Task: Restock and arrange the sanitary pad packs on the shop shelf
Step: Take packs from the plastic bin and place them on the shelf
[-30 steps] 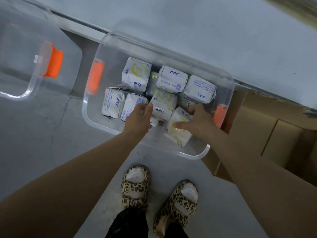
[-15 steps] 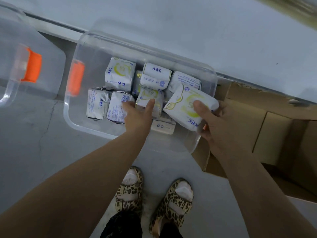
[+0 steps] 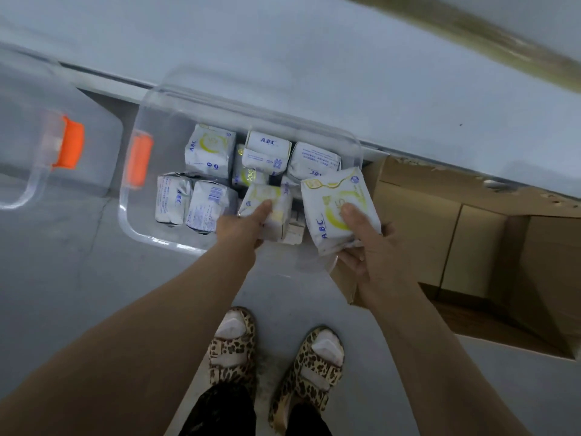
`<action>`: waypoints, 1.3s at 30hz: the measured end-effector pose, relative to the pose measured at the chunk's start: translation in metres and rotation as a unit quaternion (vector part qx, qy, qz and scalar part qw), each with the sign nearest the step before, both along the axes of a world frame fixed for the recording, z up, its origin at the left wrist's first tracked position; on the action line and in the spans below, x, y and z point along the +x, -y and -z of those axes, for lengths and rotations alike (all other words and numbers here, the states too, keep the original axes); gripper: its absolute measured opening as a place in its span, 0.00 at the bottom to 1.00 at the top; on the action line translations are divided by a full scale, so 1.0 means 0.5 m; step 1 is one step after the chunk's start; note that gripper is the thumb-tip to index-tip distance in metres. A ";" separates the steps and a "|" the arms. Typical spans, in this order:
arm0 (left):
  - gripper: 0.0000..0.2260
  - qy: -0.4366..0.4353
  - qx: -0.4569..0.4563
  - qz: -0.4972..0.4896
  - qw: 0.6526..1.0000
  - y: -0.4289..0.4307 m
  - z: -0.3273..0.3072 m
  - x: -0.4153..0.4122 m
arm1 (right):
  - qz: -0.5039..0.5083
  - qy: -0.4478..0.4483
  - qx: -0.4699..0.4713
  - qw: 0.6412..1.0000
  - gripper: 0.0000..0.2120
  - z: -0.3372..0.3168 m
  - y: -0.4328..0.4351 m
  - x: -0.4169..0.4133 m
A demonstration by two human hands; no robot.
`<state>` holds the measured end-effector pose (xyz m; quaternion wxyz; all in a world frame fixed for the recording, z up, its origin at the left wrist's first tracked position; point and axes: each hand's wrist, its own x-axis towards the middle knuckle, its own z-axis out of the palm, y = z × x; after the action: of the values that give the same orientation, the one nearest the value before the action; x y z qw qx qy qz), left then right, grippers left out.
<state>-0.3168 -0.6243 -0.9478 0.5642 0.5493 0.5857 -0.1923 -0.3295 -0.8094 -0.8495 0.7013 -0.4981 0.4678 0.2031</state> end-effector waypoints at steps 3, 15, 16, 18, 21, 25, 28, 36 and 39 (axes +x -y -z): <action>0.23 0.015 -0.061 -0.015 0.998 -0.024 -0.072 -0.014 | -0.001 0.006 0.005 1.000 0.26 -0.064 0.008 0.000; 0.17 0.149 -0.219 0.058 0.963 -0.011 -0.539 0.020 | 0.004 0.069 -0.025 0.997 0.21 -0.471 0.079 0.008; 0.21 0.159 -0.230 0.066 0.958 -0.009 -0.578 0.021 | 0.006 0.081 -0.027 0.996 0.20 -0.505 0.084 0.002; 0.27 0.171 -0.244 0.088 0.951 -0.006 -0.650 0.019 | 0.011 0.107 -0.029 0.994 0.20 -0.579 0.092 -0.016; 0.27 0.187 -0.238 0.128 0.944 -0.001 -0.773 0.014 | 0.032 0.133 -0.042 0.990 0.21 -0.693 0.101 -0.055; 0.32 0.211 -0.257 0.188 0.924 -0.002 -0.966 -0.001 | 0.052 0.167 -0.055 0.983 0.23 -0.854 0.114 -0.112; 0.27 0.239 -0.260 0.250 0.902 -0.004 -1.119 -0.013 | 0.065 0.198 -0.062 0.976 0.22 -0.975 0.125 -0.157; 0.29 0.320 -0.192 0.436 0.819 0.028 -1.488 -0.029 | 0.097 0.321 -0.081 0.939 0.32 -1.256 0.170 -0.241; 0.28 0.357 -0.161 0.488 0.780 0.052 -1.596 -0.034 | 0.122 0.373 -0.076 0.916 0.30 -1.344 0.199 -0.244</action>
<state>-0.3341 -0.6505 -0.1496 0.6439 0.6922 -0.0431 -0.3231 -0.4513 -0.9091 -0.1773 0.8043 -0.5285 0.2432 -0.1211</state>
